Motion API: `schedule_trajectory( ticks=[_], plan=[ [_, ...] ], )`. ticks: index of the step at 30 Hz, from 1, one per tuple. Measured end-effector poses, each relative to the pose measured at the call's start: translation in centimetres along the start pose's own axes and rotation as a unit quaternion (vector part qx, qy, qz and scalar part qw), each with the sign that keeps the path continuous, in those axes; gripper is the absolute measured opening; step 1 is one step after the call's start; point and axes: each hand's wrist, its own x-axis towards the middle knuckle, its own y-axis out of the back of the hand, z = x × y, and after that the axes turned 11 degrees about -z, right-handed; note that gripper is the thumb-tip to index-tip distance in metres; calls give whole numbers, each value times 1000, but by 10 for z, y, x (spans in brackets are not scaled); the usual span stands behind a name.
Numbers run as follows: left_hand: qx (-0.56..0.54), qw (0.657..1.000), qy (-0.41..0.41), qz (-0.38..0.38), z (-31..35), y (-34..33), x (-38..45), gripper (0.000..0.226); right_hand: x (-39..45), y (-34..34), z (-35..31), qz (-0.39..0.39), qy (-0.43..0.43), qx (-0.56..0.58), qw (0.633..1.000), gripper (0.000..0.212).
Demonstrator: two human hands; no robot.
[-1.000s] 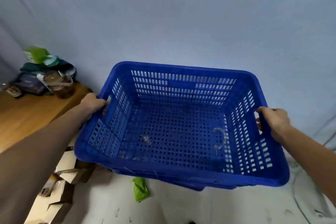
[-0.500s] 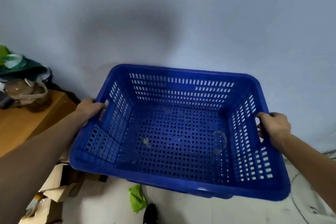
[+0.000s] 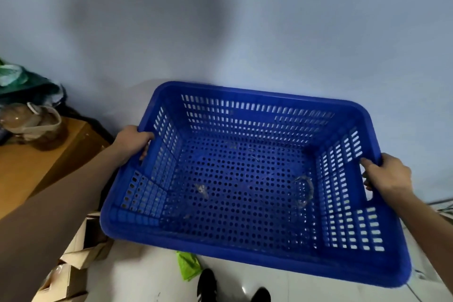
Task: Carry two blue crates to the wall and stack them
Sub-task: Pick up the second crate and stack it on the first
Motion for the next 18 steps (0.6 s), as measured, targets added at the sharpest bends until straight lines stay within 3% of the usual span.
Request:
schedule_trajectory(
  ticks=[9,18],
  plan=[
    [100,992,-13,82,-4,-4,-5,32,4,1,7,-3,8,11,1000,26],
    [301,943,-22,142,1,-11,-16,45,7,-2,8,-6,15,-17,1000,31]
  ],
)
